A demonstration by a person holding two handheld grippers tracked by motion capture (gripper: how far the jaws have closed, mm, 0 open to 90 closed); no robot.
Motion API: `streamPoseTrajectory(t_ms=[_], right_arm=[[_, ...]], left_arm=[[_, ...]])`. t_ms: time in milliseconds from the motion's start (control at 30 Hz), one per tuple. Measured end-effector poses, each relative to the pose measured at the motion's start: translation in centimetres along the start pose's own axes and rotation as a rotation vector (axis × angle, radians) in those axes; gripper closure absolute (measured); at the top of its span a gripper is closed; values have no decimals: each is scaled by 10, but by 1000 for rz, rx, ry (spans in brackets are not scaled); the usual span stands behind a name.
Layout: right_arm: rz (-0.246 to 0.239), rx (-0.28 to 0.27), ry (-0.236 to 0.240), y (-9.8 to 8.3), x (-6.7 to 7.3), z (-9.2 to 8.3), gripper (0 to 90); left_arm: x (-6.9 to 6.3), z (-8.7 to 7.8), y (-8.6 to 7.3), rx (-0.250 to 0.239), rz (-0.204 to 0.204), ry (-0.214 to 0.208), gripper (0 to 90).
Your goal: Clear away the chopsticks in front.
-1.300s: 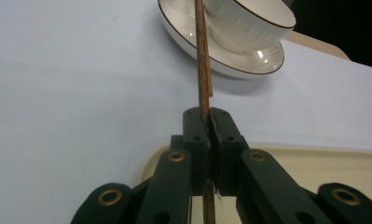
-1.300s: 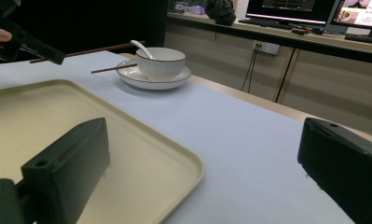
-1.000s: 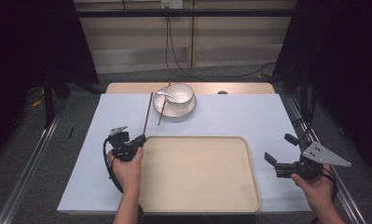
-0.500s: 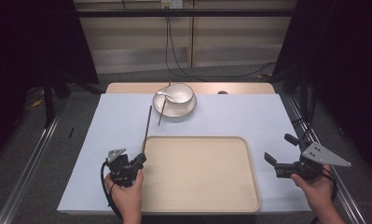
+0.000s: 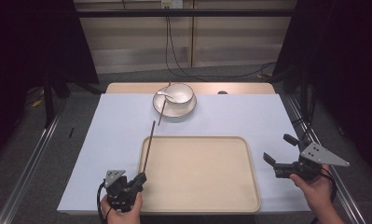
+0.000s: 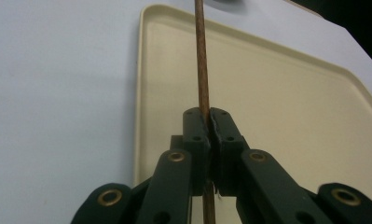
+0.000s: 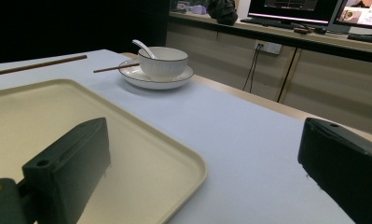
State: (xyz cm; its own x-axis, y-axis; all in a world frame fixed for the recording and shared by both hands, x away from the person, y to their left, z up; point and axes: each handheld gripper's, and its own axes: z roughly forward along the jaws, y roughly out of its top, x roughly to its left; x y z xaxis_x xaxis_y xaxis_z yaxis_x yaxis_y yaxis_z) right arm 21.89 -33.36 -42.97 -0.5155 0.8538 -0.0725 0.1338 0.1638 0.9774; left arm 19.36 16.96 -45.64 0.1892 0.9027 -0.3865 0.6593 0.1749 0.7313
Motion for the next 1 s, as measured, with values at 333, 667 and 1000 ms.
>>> streamPoseTrajectory(t_ms=[333, 667, 1000], right_arm=[[-6, -8, 0, 1, -1, -1, 14], [-6, -5, 3, 0, -1, -1, 15], [-6, -6, -4, 0, -2, -1, 13]], left_arm=[[2, -11, -15, 35, 11, 7, 862], [-1, -14, -20, 82, 23, -5, 862], [-4, -17, -21, 95, 36, -4, 862]])
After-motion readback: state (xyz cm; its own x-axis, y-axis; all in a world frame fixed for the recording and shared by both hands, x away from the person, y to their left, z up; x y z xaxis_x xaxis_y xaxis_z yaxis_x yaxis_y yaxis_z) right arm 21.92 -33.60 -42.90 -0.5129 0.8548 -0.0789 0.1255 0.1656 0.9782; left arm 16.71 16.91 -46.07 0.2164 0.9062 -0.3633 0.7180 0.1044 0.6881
